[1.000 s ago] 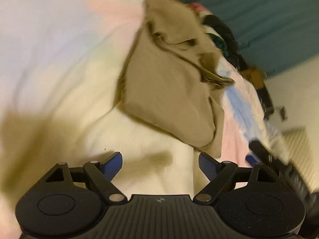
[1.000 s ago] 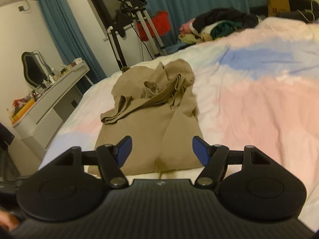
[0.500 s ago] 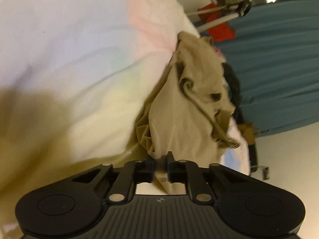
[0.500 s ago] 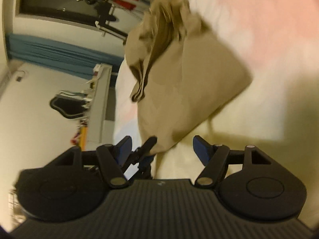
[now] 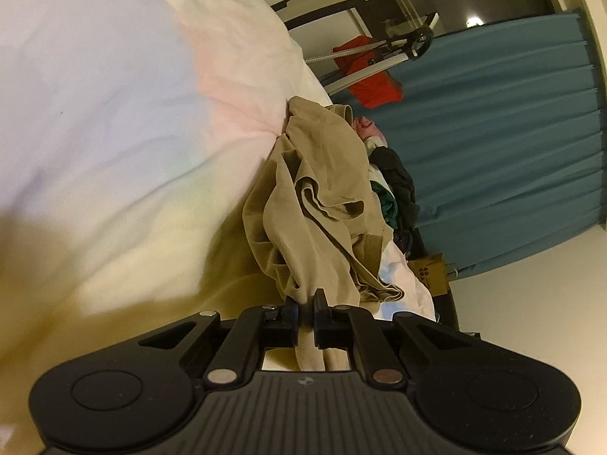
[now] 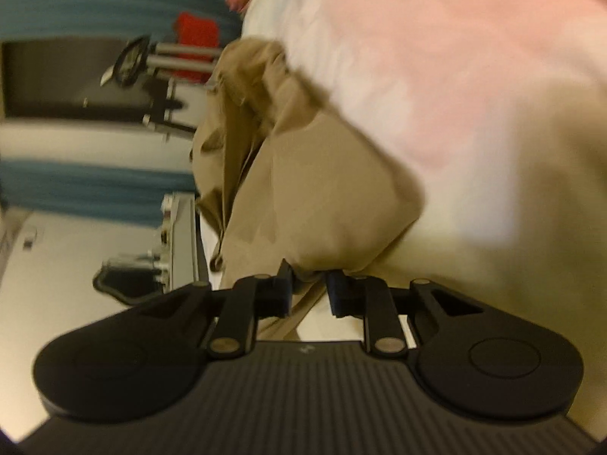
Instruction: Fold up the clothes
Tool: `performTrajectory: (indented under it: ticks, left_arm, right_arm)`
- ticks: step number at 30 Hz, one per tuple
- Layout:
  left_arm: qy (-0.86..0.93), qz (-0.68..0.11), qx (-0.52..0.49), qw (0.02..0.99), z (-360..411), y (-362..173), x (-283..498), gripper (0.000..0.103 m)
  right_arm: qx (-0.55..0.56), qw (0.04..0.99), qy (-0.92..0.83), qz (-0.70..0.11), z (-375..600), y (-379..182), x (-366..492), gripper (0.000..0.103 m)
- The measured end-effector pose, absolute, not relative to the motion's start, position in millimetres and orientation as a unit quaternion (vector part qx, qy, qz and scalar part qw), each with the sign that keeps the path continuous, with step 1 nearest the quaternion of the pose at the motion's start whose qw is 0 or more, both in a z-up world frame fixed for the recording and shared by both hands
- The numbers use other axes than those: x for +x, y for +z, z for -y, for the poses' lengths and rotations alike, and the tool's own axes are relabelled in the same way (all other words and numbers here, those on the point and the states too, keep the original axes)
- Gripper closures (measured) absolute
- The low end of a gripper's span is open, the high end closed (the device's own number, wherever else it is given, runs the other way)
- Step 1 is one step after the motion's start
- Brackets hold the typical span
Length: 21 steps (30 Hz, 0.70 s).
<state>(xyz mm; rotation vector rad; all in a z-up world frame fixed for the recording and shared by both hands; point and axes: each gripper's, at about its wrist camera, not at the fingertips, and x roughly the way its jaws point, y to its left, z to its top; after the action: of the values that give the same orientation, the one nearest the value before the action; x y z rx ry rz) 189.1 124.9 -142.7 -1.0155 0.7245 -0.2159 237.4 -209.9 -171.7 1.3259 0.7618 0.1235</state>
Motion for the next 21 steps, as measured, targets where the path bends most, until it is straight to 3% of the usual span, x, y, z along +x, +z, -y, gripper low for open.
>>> performTrajectory:
  ticks: [12,13,18,20,21]
  left_arm:
    - [-0.074,-0.367,-0.459,0.806,-123,-149,202,0.094]
    - [-0.070,-0.375,-0.456,0.804,-124,-151,203,0.091]
    - [-0.065,-0.415,-0.481,0.770,-123,-167,214,0.064]
    - [-0.075,-0.423,-0.495,0.755,-123,-173,217,0.051]
    - [-0.082,-0.426,-0.499,0.750,-120,-176,220,0.050]
  right_arm:
    - [0.619,0.705,-0.001,-0.347,249,-178,221,0.078]
    - [0.619,0.703,0.000,-0.350,247,-178,224,0.077]
    - [0.639,0.683,0.018,-0.355,239,-184,230,0.051]
    - [0.640,0.681,0.024,-0.356,236,-183,230,0.049]
    - [0.639,0.680,0.028,-0.357,234,-182,229,0.049]
